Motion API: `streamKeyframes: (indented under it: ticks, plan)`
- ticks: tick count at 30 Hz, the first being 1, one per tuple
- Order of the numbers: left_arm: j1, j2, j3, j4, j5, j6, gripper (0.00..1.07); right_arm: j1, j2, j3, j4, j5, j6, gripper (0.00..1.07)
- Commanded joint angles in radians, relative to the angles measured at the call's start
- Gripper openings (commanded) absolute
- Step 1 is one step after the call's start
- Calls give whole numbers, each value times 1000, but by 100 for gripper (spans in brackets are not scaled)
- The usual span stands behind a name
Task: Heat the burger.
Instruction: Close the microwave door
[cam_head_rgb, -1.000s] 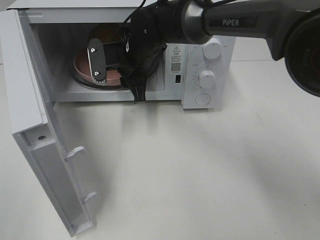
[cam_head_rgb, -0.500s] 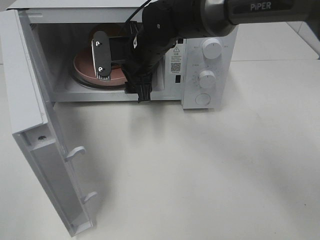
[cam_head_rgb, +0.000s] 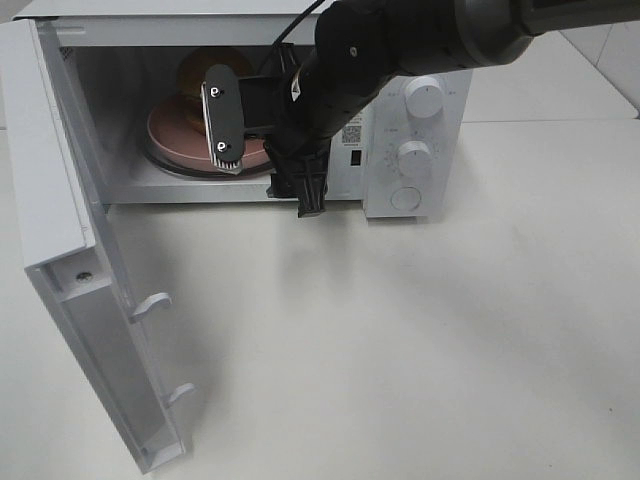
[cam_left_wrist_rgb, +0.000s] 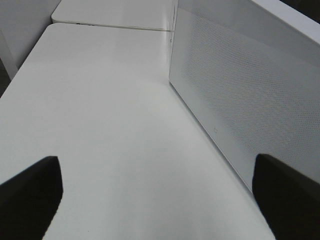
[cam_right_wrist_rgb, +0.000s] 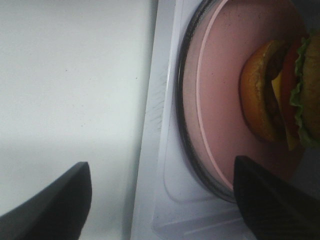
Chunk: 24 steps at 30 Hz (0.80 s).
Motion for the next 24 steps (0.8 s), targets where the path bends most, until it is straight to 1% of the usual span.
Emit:
streamKeyframes:
  ticks: [1,3,6,8,9,10,11,13,16,18,19,21,22,24]
  plan:
    - [2,0,2,-9,-7,-1,98,-1,-31,26,-2,-4,7,75]
    - [2,0,2,-9,-7,-1,98,-1,-67,75,-1,-5,19,75]
    - [2,0,2,-9,-7,-1,98,-1,-78,87,-1,-6,31,75]
    - [2,0,2,-9,-7,-1,98,-1,-107,127,0,-9,75,75]
    - [2,0,2,-9,-7,-1,98,-1,-107,127,0,-9,75,75]
    - [2,0,2,-9,-7,-1,98,-1,-128,157,2,-11,106,75]
    - [2,0,2,-9,-7,-1,98,-1,-128,157,2,-11,106,75]
    - [2,0,2,-9,-7,-1,98,-1,-160,206,2,-8,187,75]
    - [2,0,2,-9,-7,-1,98,-1,-171,220,2,-7,209,75]
    - [2,0,2,-9,-7,-1,98,-1,-206,259,2,-5,275,75]
    - [2,0,2,-9,-7,-1,98,-1,-206,259,2,-5,275,75]
    - [2,0,2,-9,-7,-1,98,-1,-253,312,2,-2,390,75]
    - [2,0,2,-9,-7,-1,98,-1,-253,312,2,-2,390,75]
    - [2,0,2,-9,-7,-1,98,-1,-294,348,2,-2,508,75]
